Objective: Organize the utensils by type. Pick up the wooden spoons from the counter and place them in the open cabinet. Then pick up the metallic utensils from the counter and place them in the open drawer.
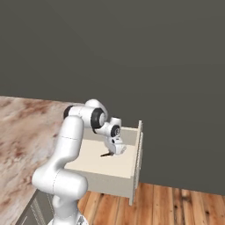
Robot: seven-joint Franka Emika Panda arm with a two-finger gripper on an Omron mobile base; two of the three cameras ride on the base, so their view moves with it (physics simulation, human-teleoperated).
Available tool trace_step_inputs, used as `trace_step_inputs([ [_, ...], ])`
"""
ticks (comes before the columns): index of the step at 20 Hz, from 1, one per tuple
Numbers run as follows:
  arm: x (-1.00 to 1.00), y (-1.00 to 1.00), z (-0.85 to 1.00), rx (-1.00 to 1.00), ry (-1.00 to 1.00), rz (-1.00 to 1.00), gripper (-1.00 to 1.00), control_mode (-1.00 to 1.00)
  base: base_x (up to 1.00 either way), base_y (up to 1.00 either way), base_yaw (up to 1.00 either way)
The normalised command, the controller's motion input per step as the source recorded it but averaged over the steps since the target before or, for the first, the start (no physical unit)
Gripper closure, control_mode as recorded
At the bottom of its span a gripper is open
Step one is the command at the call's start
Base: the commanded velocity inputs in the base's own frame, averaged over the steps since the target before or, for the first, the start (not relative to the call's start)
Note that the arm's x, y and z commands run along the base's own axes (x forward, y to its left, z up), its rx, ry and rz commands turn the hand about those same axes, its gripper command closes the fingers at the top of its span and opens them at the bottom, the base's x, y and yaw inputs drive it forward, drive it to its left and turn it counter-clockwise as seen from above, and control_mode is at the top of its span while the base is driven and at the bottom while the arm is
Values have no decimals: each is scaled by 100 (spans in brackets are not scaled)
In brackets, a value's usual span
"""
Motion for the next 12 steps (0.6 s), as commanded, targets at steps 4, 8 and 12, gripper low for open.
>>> trace_step_inputs([
  [4, 1, 4, -33, 1, 1, 0, -100, -100, 0, 0, 0],
  [8, -1, 1, 18, 1, 0, 0, -100, -100, 0, 0, 0],
  [12, -12, 1, 45, 0, 0, 0, -100, -100, 0, 0, 0],
])
